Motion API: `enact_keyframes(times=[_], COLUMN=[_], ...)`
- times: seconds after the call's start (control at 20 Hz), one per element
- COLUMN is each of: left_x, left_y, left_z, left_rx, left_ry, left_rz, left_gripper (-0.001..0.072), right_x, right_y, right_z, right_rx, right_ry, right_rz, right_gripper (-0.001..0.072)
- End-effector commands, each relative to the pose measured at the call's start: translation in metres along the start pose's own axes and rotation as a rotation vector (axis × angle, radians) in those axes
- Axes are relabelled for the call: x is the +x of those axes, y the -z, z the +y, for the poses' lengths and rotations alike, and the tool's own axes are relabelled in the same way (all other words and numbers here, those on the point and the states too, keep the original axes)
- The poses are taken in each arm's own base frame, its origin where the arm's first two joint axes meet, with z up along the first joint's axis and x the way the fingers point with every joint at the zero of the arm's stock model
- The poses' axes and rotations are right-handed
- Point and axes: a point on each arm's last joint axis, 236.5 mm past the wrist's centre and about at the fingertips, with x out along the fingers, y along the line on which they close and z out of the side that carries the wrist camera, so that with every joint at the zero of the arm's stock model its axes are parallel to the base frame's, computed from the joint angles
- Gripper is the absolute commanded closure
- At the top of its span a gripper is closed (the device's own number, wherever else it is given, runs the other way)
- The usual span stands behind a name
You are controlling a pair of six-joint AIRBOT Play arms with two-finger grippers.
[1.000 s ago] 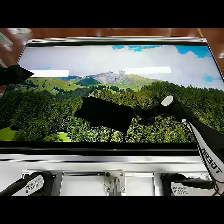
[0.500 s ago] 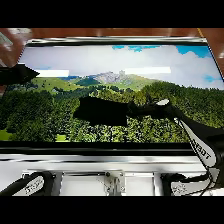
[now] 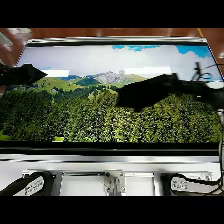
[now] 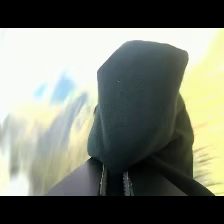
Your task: Fold the shirts.
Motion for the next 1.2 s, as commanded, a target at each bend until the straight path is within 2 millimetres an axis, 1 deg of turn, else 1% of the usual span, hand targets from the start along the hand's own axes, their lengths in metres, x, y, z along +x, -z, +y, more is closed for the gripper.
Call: enact_keyframes(times=[0.0, 0.05, 0.1, 0.2, 0.25, 0.3, 0.35, 0.4, 0.45, 0.55, 0.6, 0.65, 0.7, 0.75, 0.85, 0.95, 1.0, 1.05, 1.1, 1.15], left_x=[0.001, 0.001, 0.001, 0.001, 0.001, 0.001, 0.001, 0.001, 0.001, 0.001, 0.001, 0.002, 0.002, 0.003, 0.006, 0.007, 0.007, 0.007, 0.007, 0.007], left_y=[0.003, 0.003, 0.003, 0.003, 0.003, 0.003, 0.003, 0.003, 0.003, 0.003, 0.003, 0.004, 0.004, 0.005, 0.008, 0.009, 0.008, 0.008, 0.008, 0.008], left_z=[-0.004, -0.004, -0.004, -0.004, -0.004, -0.004, -0.004, -0.004, -0.004, -0.004, -0.004, -0.005, -0.007, -0.009, -0.014, -0.017, -0.017, -0.017, -0.017, -0.017], left_rx=[-0.019, -0.019, -0.019, -0.025, -0.03, -0.03, -0.029, -0.03, -0.03, -0.03, -0.03, -0.028, -0.025, -0.021, -0.012, -0.008, -0.008, -0.007, -0.007, -0.007], left_ry=[0.007, 0.007, 0.007, 0.008, 0.007, 0.007, 0.007, 0.007, 0.007, 0.008, 0.008, 0.01, 0.013, 0.017, 0.026, 0.03, 0.03, 0.029, 0.029, 0.029], left_rz=[0.013, 0.013, 0.013, 0.013, 0.013, 0.013, 0.013, 0.013, 0.013, 0.014, 0.014, 0.015, 0.017, 0.021, 0.028, 0.031, 0.031, 0.03, 0.03, 0.03], left_gripper=[0.0674, 0.0674, 0.0674, 0.0674, 0.0674, 0.0674, 0.0674, 0.0674, 0.0674, 0.0674, 0.0674, 0.0674, 0.0674, 0.0674, 0.0674, 0.0674, 0.0674, 0.0674, 0.0674, 0.0674], right_x=[-0.107, -0.139, -0.168, -0.226, -0.247, -0.264, -0.275, -0.276, -0.27, -0.251, -0.245, -0.244, -0.247, -0.252, -0.262, -0.269, -0.271, -0.271, -0.271, -0.271], right_y=[-0.059, -0.059, -0.057, -0.042, -0.029, -0.008, 0.018, 0.043, 0.07, 0.117, 0.135, 0.151, 0.161, 0.166, 0.166, 0.167, 0.168, 0.168, 0.168, 0.17], right_z=[-0.095, -0.126, -0.153, -0.197, -0.212, -0.228, -0.242, -0.252, -0.258, -0.262, -0.263, -0.268, -0.275, -0.281, -0.289, -0.292, -0.293, -0.293, -0.293, -0.291], right_rx=[0.114, 0.172, 0.227, 0.346, 0.394, 0.437, 0.477, 0.517, 0.56, 0.634, 0.653, 0.657, 0.654, 0.648, 0.621, 0.61, 0.615, 0.621, 0.635, 0.625], right_ry=[0.244, 0.326, 0.401, 0.534, 0.583, 0.641, 0.697, 0.725, 0.733, 0.71, 0.711, 0.738, 0.779, 0.822, 0.882, 0.916, 0.925, 0.926, 0.928, 0.925], right_rz=[-0.184, -0.204, -0.222, -0.253, -0.241, -0.188, -0.12, -0.049, 0.023, 0.136, 0.163, 0.177, 0.175, 0.157, 0.135, 0.13, 0.131, 0.128, 0.121, 0.138], right_gripper=[0.0647, 0.0647, 0.0647, 0.0647, 0.0647, 0.0647, 0.0646, 0.0646, 0.0647, 0.0646, 0.0647, 0.0647, 0.0647, 0.0646, 0.0647, 0.0647, 0.0647, 0.063, 0.0449, 0.0103])
